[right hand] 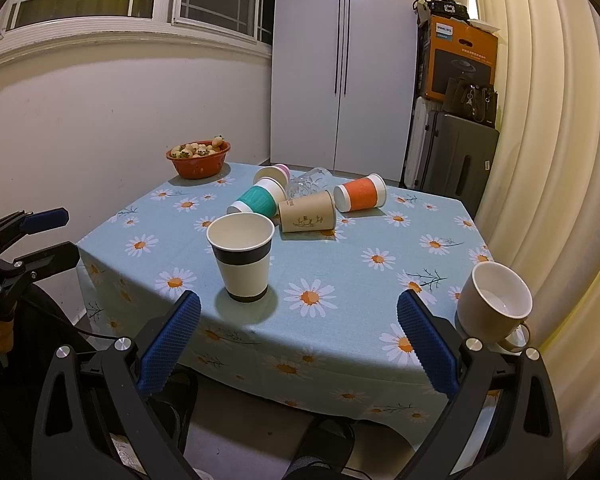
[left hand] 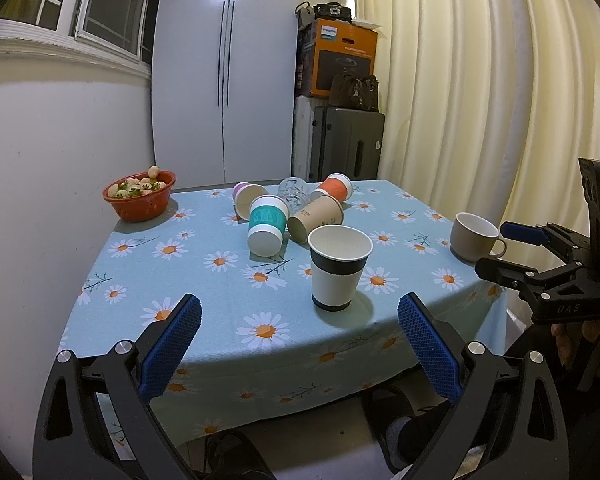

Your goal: Flip cup upright

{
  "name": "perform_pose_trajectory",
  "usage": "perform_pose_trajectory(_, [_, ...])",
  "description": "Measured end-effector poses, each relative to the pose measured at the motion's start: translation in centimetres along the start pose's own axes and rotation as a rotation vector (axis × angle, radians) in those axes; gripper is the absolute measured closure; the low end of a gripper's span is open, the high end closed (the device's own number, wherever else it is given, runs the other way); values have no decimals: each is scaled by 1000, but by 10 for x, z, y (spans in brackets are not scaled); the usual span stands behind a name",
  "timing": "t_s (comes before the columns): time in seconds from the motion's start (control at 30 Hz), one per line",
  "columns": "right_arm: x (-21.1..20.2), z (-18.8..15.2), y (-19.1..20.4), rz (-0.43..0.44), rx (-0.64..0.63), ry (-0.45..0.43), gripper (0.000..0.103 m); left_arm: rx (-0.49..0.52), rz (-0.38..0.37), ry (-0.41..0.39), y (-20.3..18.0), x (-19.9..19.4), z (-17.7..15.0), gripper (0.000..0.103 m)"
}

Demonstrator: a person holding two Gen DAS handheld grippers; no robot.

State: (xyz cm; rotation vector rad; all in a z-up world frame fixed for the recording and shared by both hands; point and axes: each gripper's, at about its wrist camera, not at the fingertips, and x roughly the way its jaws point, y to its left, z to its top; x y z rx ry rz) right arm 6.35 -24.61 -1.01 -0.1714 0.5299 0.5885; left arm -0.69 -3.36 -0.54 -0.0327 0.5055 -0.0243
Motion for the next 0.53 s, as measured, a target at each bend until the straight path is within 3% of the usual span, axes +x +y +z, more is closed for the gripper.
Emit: perform_pose_trajectory(0.53, [0, 0, 1, 0, -2, 0, 5, 3, -11, -5, 2, -2, 1, 7])
